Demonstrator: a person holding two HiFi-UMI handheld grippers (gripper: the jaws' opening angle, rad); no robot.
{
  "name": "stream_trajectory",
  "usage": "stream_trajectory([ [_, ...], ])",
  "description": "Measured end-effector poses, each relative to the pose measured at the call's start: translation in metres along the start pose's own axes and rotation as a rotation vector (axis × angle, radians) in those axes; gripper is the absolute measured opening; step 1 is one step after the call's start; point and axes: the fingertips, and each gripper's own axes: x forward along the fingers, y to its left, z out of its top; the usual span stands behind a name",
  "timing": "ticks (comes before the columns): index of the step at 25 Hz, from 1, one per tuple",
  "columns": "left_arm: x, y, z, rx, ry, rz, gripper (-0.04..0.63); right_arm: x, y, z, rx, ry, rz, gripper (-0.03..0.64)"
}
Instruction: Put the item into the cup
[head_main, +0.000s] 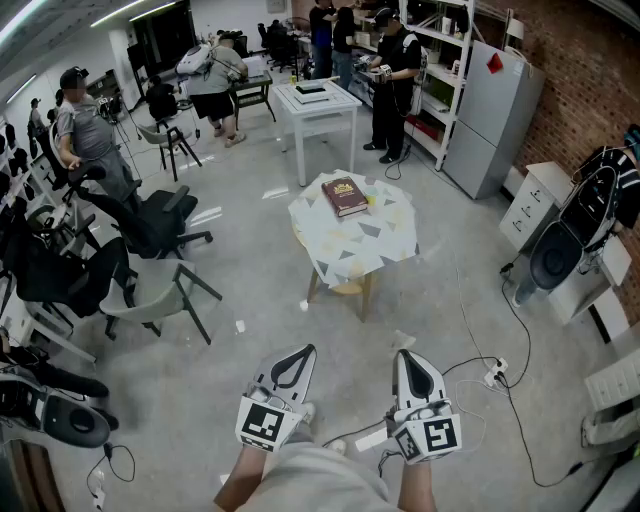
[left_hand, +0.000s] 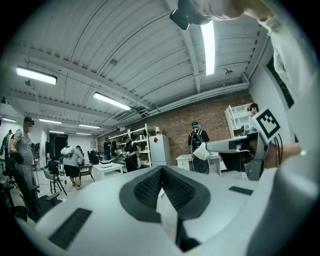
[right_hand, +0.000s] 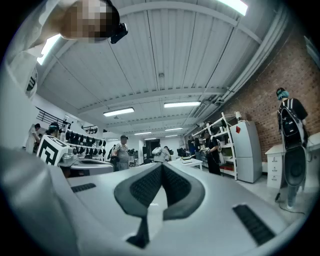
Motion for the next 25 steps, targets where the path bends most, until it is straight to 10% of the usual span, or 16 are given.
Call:
stream_trajectory([
  [25,0.063,0.023,-0.009,-0.028,-0.015,-0.039,0.012,0.055,-0.029,-0.013,-0.033,0.049,-0.034,0.003],
])
